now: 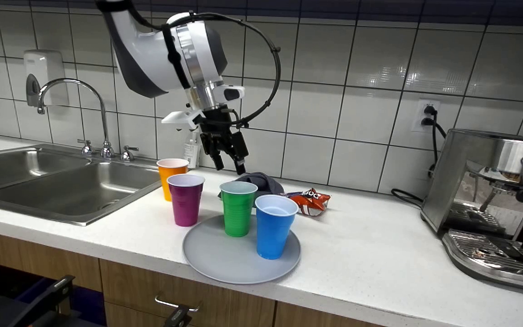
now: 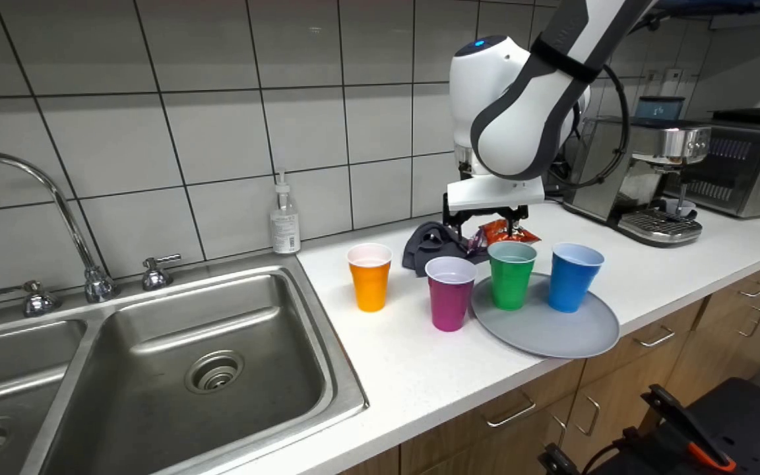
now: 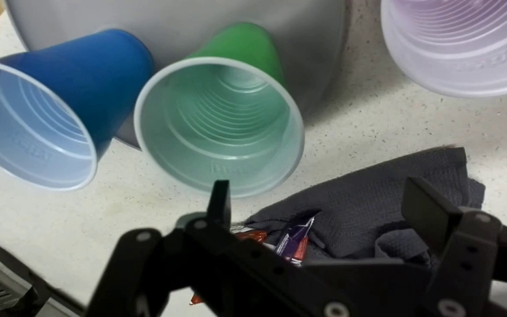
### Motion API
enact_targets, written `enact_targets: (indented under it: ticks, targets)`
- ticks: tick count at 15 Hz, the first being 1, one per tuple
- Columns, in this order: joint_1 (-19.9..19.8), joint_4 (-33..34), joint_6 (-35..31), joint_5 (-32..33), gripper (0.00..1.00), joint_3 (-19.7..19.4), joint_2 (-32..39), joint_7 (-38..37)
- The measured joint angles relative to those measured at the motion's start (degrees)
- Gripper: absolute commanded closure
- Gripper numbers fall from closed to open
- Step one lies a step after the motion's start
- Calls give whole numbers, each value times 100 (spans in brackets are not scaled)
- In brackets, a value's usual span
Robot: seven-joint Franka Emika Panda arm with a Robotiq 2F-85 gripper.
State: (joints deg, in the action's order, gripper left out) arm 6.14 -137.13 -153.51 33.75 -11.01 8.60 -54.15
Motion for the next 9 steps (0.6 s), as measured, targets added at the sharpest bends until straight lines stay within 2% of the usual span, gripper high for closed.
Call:
enact_targets:
  ticks: [9]
  targets:
    - [-1,-273,-161,-85,0,199,-369,150]
